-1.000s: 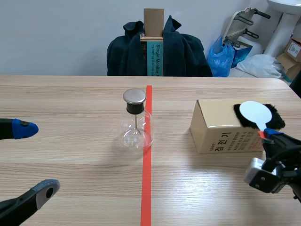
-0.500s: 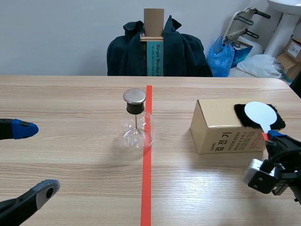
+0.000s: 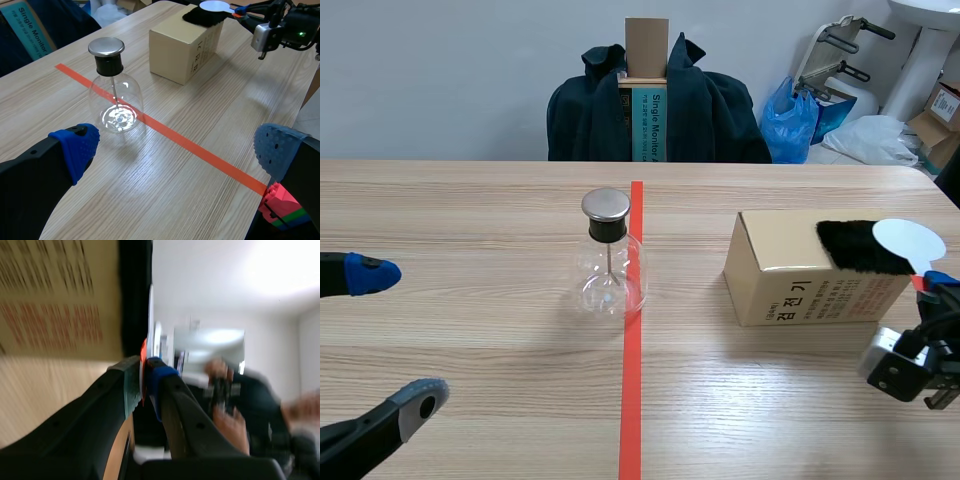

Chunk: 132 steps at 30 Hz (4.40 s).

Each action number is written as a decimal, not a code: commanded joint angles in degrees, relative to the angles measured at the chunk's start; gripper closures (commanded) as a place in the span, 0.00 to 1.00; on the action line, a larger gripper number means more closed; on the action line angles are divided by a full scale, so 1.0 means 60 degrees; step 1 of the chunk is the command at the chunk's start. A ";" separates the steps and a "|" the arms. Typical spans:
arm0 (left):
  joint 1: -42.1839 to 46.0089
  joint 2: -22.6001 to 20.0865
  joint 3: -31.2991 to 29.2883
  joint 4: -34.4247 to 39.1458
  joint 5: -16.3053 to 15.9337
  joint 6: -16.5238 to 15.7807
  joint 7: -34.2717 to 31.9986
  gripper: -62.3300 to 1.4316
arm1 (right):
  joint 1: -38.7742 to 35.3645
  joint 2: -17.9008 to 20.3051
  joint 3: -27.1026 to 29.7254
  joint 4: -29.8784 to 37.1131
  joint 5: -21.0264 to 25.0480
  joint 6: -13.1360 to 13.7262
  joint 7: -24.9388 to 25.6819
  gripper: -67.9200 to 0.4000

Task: Do the electroscope experiment.
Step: 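Rub the plate on the fur, then bring the plate to the electroscope and point at the metal foil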

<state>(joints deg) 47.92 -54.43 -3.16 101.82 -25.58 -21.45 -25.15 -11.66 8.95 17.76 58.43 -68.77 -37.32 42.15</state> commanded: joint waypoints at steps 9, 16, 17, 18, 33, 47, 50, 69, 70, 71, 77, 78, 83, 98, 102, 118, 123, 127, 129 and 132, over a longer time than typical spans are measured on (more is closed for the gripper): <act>-0.0051 0.0076 -0.0033 0.0058 -0.0091 -0.0022 -0.0131 0.00 | 0.0066 0.0066 -0.0222 0.0036 0.0142 -0.0288 -0.0142 0.98; -0.0051 0.0076 -0.0033 0.0058 -0.0087 -0.0022 -0.0131 0.00 | 0.0095 0.0015 -0.0219 0.0036 0.0178 -0.0382 -0.1417 0.98; -0.0051 0.0076 -0.0033 0.0058 -0.0055 -0.0022 -0.0131 0.00 | 0.0095 0.0062 -0.0222 0.0036 0.0186 -0.0350 -0.1351 0.98; -0.0051 0.0076 -0.0033 0.0058 -0.0051 -0.0022 -0.0131 0.00 | 0.0095 0.0080 -0.0222 0.0036 0.0186 -0.0273 -0.0798 0.98; -0.0051 0.0073 -0.0033 0.0058 -0.0051 -0.0022 -0.0131 0.00 | 0.0069 -0.0106 -0.0342 0.0036 0.0259 -0.0135 0.0226 0.98; -0.0051 0.0073 -0.0033 0.0058 0.0197 -0.0022 -0.0131 0.00 | -0.0127 -0.0135 -0.0277 0.0036 0.0386 0.0164 -0.1362 0.98; -0.0051 0.0076 -0.0033 0.0058 0.0197 -0.0022 -0.0131 0.00 | -0.0087 -0.0146 -0.0306 0.0036 0.0357 0.0146 0.0182 0.98; -0.0051 0.0073 -0.0029 0.0051 0.0197 -0.0022 -0.0131 0.00 | -0.0117 0.0040 -0.0277 0.0036 0.0211 0.0656 -0.0688 0.98; -0.0051 0.0073 -0.0029 0.0051 0.0197 -0.0022 -0.0131 0.00 | -0.0091 0.0025 -0.0284 0.0036 0.0211 0.0652 -0.0342 0.98; -0.0051 0.0073 -0.0029 0.0051 0.0197 -0.0022 -0.0131 0.00 | -0.0091 0.0011 -0.0284 0.0036 0.0211 0.0656 -0.0106 0.98; -0.0051 0.0073 -0.0029 0.0051 0.0197 -0.0022 -0.0131 0.00 | -0.0095 -0.0007 -0.0284 0.0036 0.0211 0.0652 0.0324 0.98; -0.0051 0.0073 -0.0029 0.0051 0.0197 -0.0022 -0.0131 0.00 | -0.0095 -0.0004 -0.0284 0.0036 0.0211 0.0652 0.0324 0.98; -0.0051 0.0073 -0.0029 0.0047 0.0197 -0.0022 -0.0131 0.00 | -0.0095 -0.0004 -0.0284 0.0036 0.0211 0.0601 0.0299 0.98; -0.0058 0.0073 -0.0029 0.0040 0.0197 -0.0022 -0.0051 0.00 | -0.0095 0.0382 -0.0259 0.1596 0.1038 -0.1257 -0.0852 0.98; -0.0248 0.0073 -0.0011 0.0022 0.0193 -0.0025 0.0324 0.14 | -0.0084 0.0892 -0.0018 0.3504 0.1606 -0.1257 -0.1803 0.98; -0.5176 0.0849 0.2535 -0.2725 0.0233 -0.0634 0.1086 0.95 | 0.1060 0.2131 0.1490 0.9133 0.4102 -0.1198 -0.3858 0.98; -0.7286 0.2098 0.3971 -0.4630 0.0816 -0.0627 0.1002 0.93 | 0.1071 0.2131 0.1668 0.9701 0.4237 -0.1122 -0.4084 0.98; -0.8419 0.2962 0.4911 -0.6025 0.1475 -0.0627 0.0572 0.93 | 0.1071 0.2131 0.1676 0.9883 0.4488 -0.1122 -0.4080 0.98; -0.8812 0.3315 0.5275 -0.6597 0.1741 -0.0623 0.0404 0.93 | 0.1071 0.2131 0.1676 0.9934 0.4546 -0.1093 -0.4084 0.98; -0.9213 0.3745 0.5665 -0.7260 0.1960 -0.0594 0.0211 0.93 | 0.1067 0.2131 0.1676 0.9934 0.4674 -0.0940 -0.4080 0.98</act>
<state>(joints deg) -7.40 -31.75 31.62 56.40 -13.19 -25.17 -22.98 -5.58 21.28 27.42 117.43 -41.47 -41.58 17.91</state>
